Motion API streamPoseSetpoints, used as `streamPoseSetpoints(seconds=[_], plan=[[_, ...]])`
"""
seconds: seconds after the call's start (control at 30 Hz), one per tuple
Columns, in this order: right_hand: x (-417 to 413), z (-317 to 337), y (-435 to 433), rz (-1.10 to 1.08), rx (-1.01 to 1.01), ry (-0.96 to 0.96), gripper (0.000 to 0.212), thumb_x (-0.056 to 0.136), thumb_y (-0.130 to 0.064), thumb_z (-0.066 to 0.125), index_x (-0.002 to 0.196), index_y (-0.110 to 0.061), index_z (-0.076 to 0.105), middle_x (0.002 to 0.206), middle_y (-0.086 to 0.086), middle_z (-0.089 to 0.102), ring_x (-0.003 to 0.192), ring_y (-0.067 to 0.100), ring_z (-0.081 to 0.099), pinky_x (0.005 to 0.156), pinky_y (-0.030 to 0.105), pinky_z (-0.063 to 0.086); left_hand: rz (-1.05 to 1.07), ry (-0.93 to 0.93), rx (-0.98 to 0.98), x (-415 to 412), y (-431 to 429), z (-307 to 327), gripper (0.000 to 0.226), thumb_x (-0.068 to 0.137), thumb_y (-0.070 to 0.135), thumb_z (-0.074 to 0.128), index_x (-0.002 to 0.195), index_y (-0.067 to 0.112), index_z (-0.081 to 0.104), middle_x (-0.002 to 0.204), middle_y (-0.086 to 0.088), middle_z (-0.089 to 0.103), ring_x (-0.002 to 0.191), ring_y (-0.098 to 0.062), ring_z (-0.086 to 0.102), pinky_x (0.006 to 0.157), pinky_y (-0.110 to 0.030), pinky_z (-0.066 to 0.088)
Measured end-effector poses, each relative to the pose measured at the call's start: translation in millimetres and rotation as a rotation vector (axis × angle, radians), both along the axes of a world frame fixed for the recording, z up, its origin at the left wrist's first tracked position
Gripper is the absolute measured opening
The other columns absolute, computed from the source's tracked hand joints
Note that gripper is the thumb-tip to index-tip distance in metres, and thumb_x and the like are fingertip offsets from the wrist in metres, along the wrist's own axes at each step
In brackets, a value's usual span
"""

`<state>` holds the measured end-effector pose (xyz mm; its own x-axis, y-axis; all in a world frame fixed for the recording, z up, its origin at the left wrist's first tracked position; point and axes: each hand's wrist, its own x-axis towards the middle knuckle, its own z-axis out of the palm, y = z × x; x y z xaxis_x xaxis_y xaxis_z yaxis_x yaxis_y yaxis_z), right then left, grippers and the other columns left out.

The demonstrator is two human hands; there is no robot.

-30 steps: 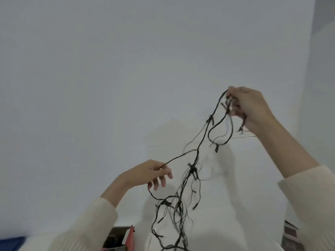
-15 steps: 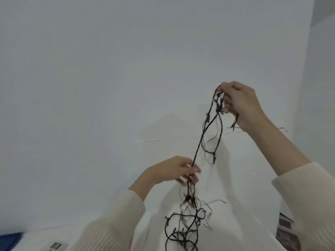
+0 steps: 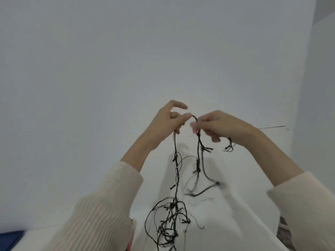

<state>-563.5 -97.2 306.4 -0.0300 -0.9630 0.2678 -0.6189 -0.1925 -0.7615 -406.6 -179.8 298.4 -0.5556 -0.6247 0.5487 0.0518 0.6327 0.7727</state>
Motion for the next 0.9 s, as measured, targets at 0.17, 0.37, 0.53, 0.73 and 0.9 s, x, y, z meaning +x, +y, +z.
streamPoseSetpoints(seconds=[0.17, 0.37, 0.53, 0.73, 0.9], plan=[[-28, 15, 3, -0.108, -0.229, -0.647, 0.02, 0.091, -0.019, 0.056, 0.071, -0.015, 0.056, 0.04, -0.012, 0.025, 0.037, 0.007, 0.02, 0.035, 0.017, 0.026, -0.208, -0.486, 0.101, 29, -16, -61, 0.001, 0.088, 0.019, 0.061, 0.088, 0.018, 0.061, 0.062, 0.001, 0.053, 0.056, -0.012, 0.049, 0.063, -0.029, 0.047], [-45, 6, 6, -0.416, -0.22, -0.066, 0.025, 0.089, -0.021, 0.059, 0.066, -0.013, 0.064, 0.05, 0.002, 0.048, 0.042, 0.014, 0.032, 0.041, 0.018, 0.03, 0.083, -0.433, 0.253, 52, -36, -89, 0.025, 0.097, 0.023, 0.047, 0.083, 0.012, 0.065, 0.054, 0.005, 0.055, 0.055, -0.011, 0.056, 0.075, -0.032, 0.051], [-4, 2, 12, -0.226, 0.071, 0.303, 0.038, 0.078, -0.053, 0.065, 0.112, -0.037, 0.058, 0.075, -0.006, 0.054, 0.053, 0.013, 0.045, 0.053, 0.024, 0.037, 0.064, -0.35, -0.057, 27, -1, -12, 0.029, 0.098, 0.026, 0.044, 0.091, 0.007, 0.066, 0.055, 0.001, 0.048, 0.053, -0.014, 0.049, 0.066, -0.029, 0.05], [8, 8, 5, 0.008, -0.036, -0.126, 0.029, 0.088, -0.032, 0.061, 0.066, -0.013, 0.06, 0.044, -0.009, 0.029, 0.04, 0.009, 0.027, 0.04, 0.018, 0.03, 0.031, -0.208, -0.023, 25, 6, 5, 0.014, 0.089, 0.026, 0.061, 0.084, 0.014, 0.063, 0.053, 0.008, 0.045, 0.047, -0.006, 0.041, 0.046, -0.019, 0.039], [-19, 19, 6, -0.157, -0.266, -0.686, 0.029, 0.091, -0.025, 0.058, 0.064, -0.016, 0.052, 0.039, -0.01, 0.027, 0.037, 0.008, 0.023, 0.034, 0.016, 0.027, -0.033, -0.603, 0.079, 46, -13, -70, 0.011, 0.091, 0.02, 0.059, 0.09, 0.01, 0.063, 0.059, 0.002, 0.059, 0.05, -0.01, 0.055, 0.05, -0.021, 0.04]])
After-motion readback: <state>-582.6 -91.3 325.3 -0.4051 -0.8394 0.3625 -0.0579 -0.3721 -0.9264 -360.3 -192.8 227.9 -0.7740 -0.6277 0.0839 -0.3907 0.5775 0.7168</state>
